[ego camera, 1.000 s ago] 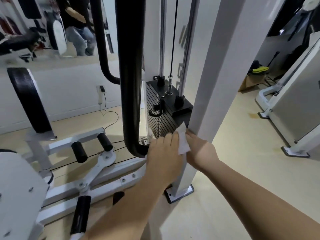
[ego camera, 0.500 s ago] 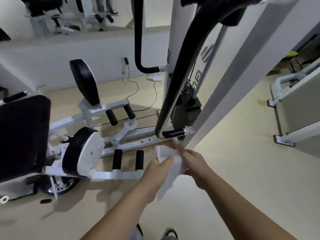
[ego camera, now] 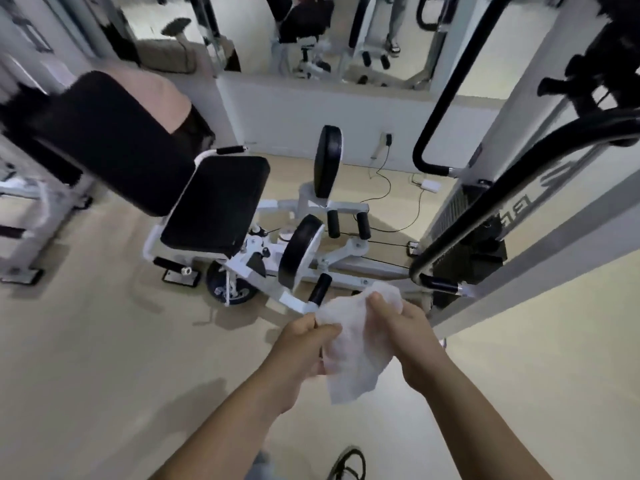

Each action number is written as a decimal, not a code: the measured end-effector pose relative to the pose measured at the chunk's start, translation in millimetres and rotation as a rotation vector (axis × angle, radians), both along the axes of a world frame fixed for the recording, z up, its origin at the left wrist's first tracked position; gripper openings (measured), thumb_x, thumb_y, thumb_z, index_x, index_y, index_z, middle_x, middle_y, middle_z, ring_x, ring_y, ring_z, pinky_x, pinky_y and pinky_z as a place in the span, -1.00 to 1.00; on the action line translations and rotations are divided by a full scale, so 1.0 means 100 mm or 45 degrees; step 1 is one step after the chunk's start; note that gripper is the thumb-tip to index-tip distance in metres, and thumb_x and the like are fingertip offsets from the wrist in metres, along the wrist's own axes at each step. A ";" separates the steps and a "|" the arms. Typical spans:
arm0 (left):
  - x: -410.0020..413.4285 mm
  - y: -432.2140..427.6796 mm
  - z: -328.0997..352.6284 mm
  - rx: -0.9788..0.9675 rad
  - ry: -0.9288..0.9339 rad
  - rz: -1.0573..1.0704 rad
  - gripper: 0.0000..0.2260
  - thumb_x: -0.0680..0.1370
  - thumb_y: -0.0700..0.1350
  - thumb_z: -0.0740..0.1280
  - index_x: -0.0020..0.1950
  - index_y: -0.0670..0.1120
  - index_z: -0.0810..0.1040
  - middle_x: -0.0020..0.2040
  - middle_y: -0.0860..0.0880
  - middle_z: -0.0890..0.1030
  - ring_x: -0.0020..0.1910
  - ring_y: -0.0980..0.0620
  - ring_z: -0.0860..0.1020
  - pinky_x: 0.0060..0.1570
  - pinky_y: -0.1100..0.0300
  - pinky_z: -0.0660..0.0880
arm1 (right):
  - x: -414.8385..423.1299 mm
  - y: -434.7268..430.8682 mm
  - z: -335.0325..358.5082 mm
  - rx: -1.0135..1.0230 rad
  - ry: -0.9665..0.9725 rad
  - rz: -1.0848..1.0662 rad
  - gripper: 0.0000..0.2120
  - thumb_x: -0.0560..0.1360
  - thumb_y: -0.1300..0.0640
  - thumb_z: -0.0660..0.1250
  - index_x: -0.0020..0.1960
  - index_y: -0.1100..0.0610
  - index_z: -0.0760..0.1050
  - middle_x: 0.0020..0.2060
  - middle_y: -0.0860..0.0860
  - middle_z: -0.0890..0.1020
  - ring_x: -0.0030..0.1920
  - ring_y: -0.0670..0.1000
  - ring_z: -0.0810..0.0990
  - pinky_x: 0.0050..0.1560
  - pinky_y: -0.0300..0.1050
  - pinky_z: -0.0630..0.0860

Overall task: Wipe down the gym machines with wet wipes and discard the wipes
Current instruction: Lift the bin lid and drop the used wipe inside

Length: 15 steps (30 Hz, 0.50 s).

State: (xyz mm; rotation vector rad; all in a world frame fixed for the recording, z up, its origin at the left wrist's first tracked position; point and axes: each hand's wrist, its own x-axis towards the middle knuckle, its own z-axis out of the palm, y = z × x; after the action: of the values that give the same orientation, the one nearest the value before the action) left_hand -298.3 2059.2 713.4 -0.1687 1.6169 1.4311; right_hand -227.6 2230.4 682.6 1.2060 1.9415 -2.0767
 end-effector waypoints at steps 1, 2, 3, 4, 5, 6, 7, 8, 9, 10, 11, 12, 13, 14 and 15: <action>-0.06 -0.16 0.01 0.001 0.008 0.045 -0.78 0.55 -0.11 0.37 0.17 -0.03 0.68 0.12 -0.15 0.71 0.14 -0.22 0.67 0.18 -0.29 0.57 | -0.09 -0.11 -0.02 0.040 -0.025 0.042 -0.49 0.44 -0.44 0.34 0.12 -0.08 0.69 0.02 -0.05 0.75 0.10 0.06 0.71 0.16 0.20 0.65; -0.13 -0.33 -0.01 0.004 0.019 0.093 -0.79 0.57 -0.14 0.35 0.17 -0.04 0.68 0.11 -0.16 0.72 0.14 -0.25 0.66 0.18 -0.29 0.56 | -0.19 -0.22 -0.04 0.071 -0.048 0.087 -0.46 0.40 -0.49 0.32 0.10 -0.11 0.69 -0.01 -0.07 0.75 0.07 0.04 0.72 0.13 0.18 0.65; -0.19 -0.50 -0.01 0.005 0.028 0.135 -0.79 0.59 -0.17 0.33 0.17 -0.05 0.68 0.11 -0.17 0.72 0.14 -0.27 0.66 0.16 -0.27 0.55 | -0.31 -0.35 -0.03 0.085 -0.065 0.131 -0.46 0.40 -0.49 0.32 0.07 -0.09 0.69 -0.05 -0.07 0.76 0.01 0.02 0.72 0.09 0.15 0.66; -0.25 -0.68 0.01 0.005 0.041 0.173 -0.79 0.60 -0.19 0.31 0.17 -0.06 0.67 0.10 -0.18 0.72 0.13 -0.27 0.66 0.14 -0.25 0.57 | -0.44 -0.51 0.00 0.068 -0.067 0.169 -0.50 0.43 -0.44 0.34 0.03 -0.04 0.68 -0.08 -0.04 0.75 -0.06 0.01 0.72 0.05 0.13 0.66; -0.32 -0.86 0.03 0.007 0.057 0.216 -0.79 0.60 -0.21 0.31 0.16 -0.07 0.67 0.09 -0.20 0.71 0.10 -0.25 0.67 0.10 -0.21 0.58 | -0.57 -0.69 0.05 0.034 -0.056 0.199 -0.55 0.49 -0.37 0.34 0.02 0.01 0.66 -0.09 -0.01 0.75 -0.10 0.03 0.71 0.01 0.10 0.65; -0.39 -1.06 0.05 0.009 0.076 0.267 -0.80 0.58 -0.23 0.31 0.13 -0.08 0.68 0.07 -0.23 0.71 0.04 -0.23 0.68 0.04 -0.16 0.58 | -0.70 -0.87 0.08 0.003 -0.043 0.224 -0.60 0.55 -0.29 0.34 0.05 0.04 0.65 -0.06 0.02 0.74 -0.08 0.05 0.71 0.01 0.09 0.65; -0.47 -1.26 0.06 0.003 0.100 0.313 -0.81 0.57 -0.25 0.33 0.10 -0.08 0.68 0.06 -0.25 0.70 -0.03 -0.20 0.69 -0.02 -0.10 0.56 | -0.84 -1.07 0.11 -0.018 -0.031 0.243 -0.63 0.60 -0.23 0.32 0.10 0.06 0.64 -0.02 0.04 0.74 -0.02 0.08 0.71 0.04 0.09 0.65; -0.57 -1.48 0.08 0.004 0.129 0.348 -0.80 0.55 -0.27 0.33 0.08 -0.07 0.68 0.06 -0.25 0.70 -0.07 -0.17 0.68 -0.06 -0.07 0.54 | -1.00 -1.28 0.13 -0.039 -0.028 0.249 -0.64 0.62 -0.20 0.31 0.14 0.07 0.63 0.01 0.06 0.74 0.03 0.12 0.71 0.08 0.12 0.64; -0.67 -1.72 0.10 0.012 0.166 0.366 -0.76 0.55 -0.30 0.33 0.10 -0.04 0.68 0.06 -0.23 0.71 -0.06 -0.16 0.69 -0.06 -0.06 0.54 | -1.16 -1.51 0.14 -0.059 -0.022 0.250 -0.65 0.63 -0.18 0.31 0.15 0.08 0.63 0.02 0.09 0.74 0.05 0.14 0.70 0.12 0.14 0.63; -0.79 -1.96 0.11 0.029 0.208 0.374 -0.70 0.54 -0.32 0.32 0.16 0.00 0.66 0.07 -0.19 0.71 -0.02 -0.16 0.70 -0.06 -0.05 0.56 | -1.31 -1.77 0.16 -0.076 -0.008 0.254 -0.63 0.61 -0.19 0.33 0.15 0.10 0.62 0.03 0.12 0.73 0.05 0.14 0.70 0.15 0.17 0.62; -0.91 -2.21 0.13 0.042 0.251 0.379 -0.62 0.54 -0.32 0.33 0.25 0.05 0.61 0.08 -0.14 0.72 0.02 -0.15 0.70 -0.06 -0.05 0.58 | -1.47 -2.04 0.18 -0.100 0.013 0.248 -0.58 0.55 -0.23 0.37 0.16 0.11 0.62 0.05 0.13 0.73 0.05 0.15 0.70 0.17 0.19 0.62; -1.03 -2.46 0.17 0.060 0.284 0.388 -0.54 0.54 -0.31 0.34 0.32 0.15 0.54 0.07 -0.09 0.73 0.01 -0.12 0.71 -0.08 -0.02 0.61 | -1.62 -2.30 0.17 -0.134 0.019 0.228 -0.48 0.47 -0.28 0.40 0.20 0.11 0.60 0.09 0.14 0.72 0.07 0.16 0.70 0.18 0.19 0.63; -1.16 -2.71 0.18 0.066 0.319 0.392 -0.46 0.56 -0.30 0.35 0.36 0.28 0.46 0.02 -0.04 0.74 -0.04 -0.08 0.71 -0.13 0.03 0.63 | -1.76 -2.54 0.15 -0.178 0.008 0.192 -0.41 0.41 -0.30 0.43 0.25 0.11 0.58 0.11 0.15 0.71 0.08 0.19 0.71 0.16 0.18 0.64; -1.27 -2.95 0.18 0.059 0.360 0.388 -0.42 0.58 -0.28 0.35 0.38 0.35 0.40 -0.07 0.02 0.74 -0.11 -0.01 0.70 -0.16 0.09 0.62 | -1.89 -2.77 0.15 -0.217 0.013 0.164 -0.43 0.45 -0.24 0.44 0.28 0.13 0.57 0.11 0.16 0.71 0.08 0.21 0.71 0.12 0.15 0.65; -1.39 -3.18 0.17 0.041 0.404 0.368 -0.44 0.60 -0.27 0.34 0.38 0.35 0.41 -0.14 0.07 0.72 -0.16 0.04 0.67 -0.17 0.15 0.60 | -2.03 -2.99 0.15 -0.251 0.044 0.150 -0.55 0.54 -0.14 0.43 0.27 0.15 0.58 0.09 0.18 0.72 0.08 0.22 0.72 0.11 0.14 0.65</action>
State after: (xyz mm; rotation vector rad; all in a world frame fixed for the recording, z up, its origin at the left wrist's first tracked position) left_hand -437.5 1741.6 730.8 -0.1683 1.8818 1.7737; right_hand -430.1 1931.3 697.1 0.9990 1.7257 -2.1798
